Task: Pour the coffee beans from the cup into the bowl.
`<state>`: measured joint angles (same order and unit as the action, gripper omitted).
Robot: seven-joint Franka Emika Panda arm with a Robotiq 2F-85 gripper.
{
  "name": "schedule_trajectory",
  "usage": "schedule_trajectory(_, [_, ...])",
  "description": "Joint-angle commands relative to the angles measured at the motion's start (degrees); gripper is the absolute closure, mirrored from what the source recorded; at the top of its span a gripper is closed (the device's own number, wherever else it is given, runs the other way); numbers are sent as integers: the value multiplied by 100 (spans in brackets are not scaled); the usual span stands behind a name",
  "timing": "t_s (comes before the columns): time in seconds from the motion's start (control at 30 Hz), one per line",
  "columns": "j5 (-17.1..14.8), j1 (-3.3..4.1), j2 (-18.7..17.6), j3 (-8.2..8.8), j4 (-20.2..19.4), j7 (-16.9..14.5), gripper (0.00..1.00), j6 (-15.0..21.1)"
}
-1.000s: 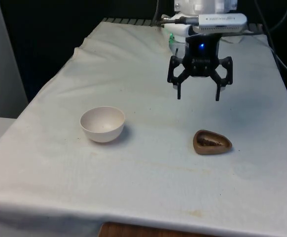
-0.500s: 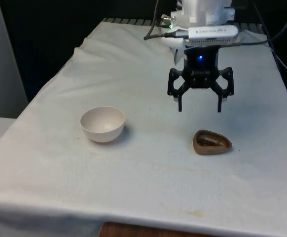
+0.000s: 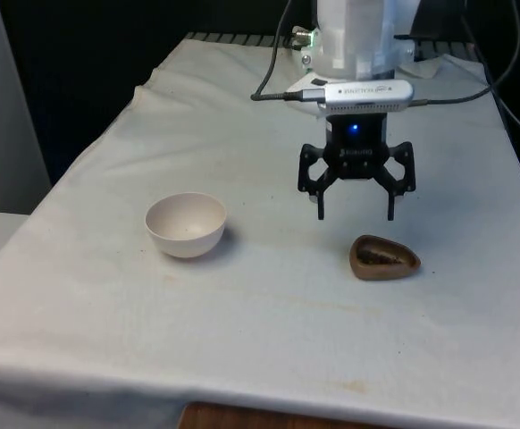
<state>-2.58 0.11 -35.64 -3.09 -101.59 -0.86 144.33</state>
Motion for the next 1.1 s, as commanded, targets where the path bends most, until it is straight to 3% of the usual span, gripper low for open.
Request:
schedule_trajectory(0.0, [0, -6, -23, 0, 23, -11, 0, 0])
schedule_trajectory(0.03, [-34, -34, -86, -34, 80, -69, 0, 29])
schedule_trajectory(0.3, [0, -6, -275, 6, 275, -69, 0, 0])
schedule_trajectory(0.6, [-34, -52, -567, -11, 498, -149, 0, 40])
schedule_trajectory(0.63, [0, -11, -521, 23, 470, -92, 0, 0])
schedule_trajectory(0.7, [-46, -57, -630, -11, 550, -172, 0, 46])
schedule_trajectory(0.9, [-46, -52, -768, 6, 665, -178, 0, 34])
schedule_trajectory(0.93, [-6, -17, -751, 52, 653, -132, 0, 0])
schedule_trajectory(1.07, [-34, -46, -854, 23, 733, -178, 0, 29])
